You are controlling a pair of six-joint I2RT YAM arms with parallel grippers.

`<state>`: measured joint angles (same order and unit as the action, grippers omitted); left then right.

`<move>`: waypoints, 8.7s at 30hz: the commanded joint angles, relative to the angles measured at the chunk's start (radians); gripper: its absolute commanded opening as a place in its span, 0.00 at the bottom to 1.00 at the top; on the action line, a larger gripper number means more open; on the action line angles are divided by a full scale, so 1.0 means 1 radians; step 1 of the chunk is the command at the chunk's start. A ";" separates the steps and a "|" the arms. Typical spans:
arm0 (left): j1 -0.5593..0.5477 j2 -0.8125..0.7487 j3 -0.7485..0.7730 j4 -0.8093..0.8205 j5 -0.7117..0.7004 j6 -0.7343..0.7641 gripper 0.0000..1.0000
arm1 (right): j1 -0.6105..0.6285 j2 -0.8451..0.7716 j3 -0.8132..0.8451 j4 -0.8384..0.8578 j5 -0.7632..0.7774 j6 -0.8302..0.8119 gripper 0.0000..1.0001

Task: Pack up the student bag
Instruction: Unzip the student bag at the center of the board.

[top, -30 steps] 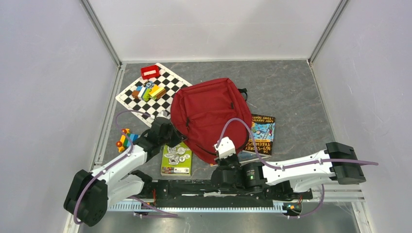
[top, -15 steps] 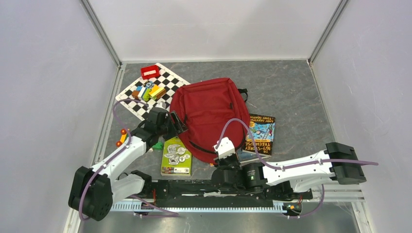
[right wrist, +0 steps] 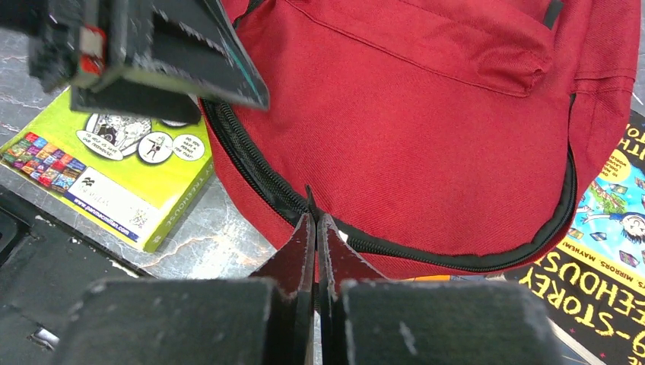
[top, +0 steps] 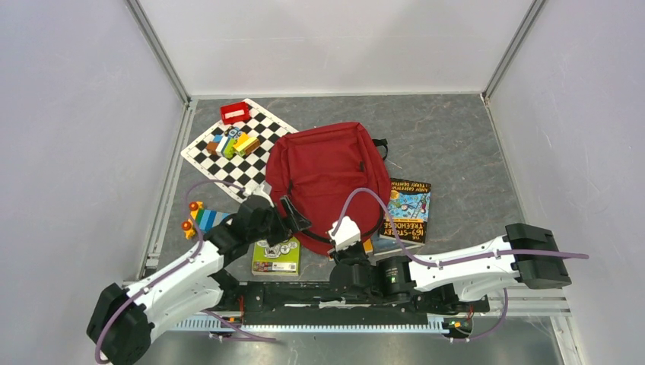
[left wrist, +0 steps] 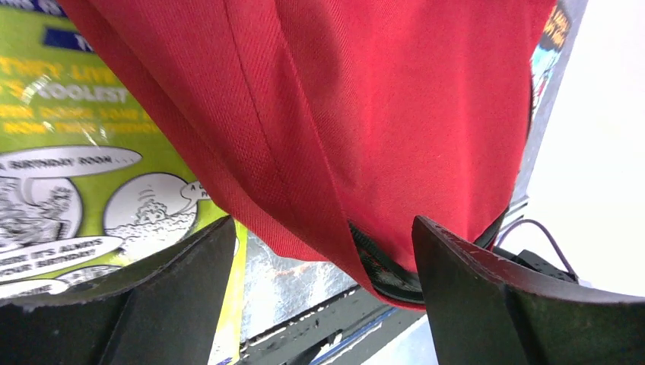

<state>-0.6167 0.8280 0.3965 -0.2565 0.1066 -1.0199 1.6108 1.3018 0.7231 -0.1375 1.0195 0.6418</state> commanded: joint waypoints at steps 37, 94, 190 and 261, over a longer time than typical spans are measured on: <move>-0.061 -0.030 -0.042 -0.057 -0.166 -0.003 0.02 | -0.302 -0.259 -0.142 -0.197 -0.128 -0.106 0.00; -0.393 0.713 0.473 0.410 0.036 0.710 0.65 | -0.464 -0.563 -0.402 0.160 -0.393 -0.307 0.00; -0.113 0.577 0.911 -0.344 0.250 0.996 0.02 | -0.996 -0.417 -0.200 0.404 -1.431 -0.767 0.98; -0.029 -0.002 0.425 -0.343 -0.262 0.389 1.00 | -1.032 0.469 0.553 0.119 -0.638 -0.573 0.55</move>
<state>-0.6556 0.8200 0.8310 -0.6537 -0.1829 -0.5629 0.5949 1.8187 1.2274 0.0093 0.3511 0.1051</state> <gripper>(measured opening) 0.993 0.452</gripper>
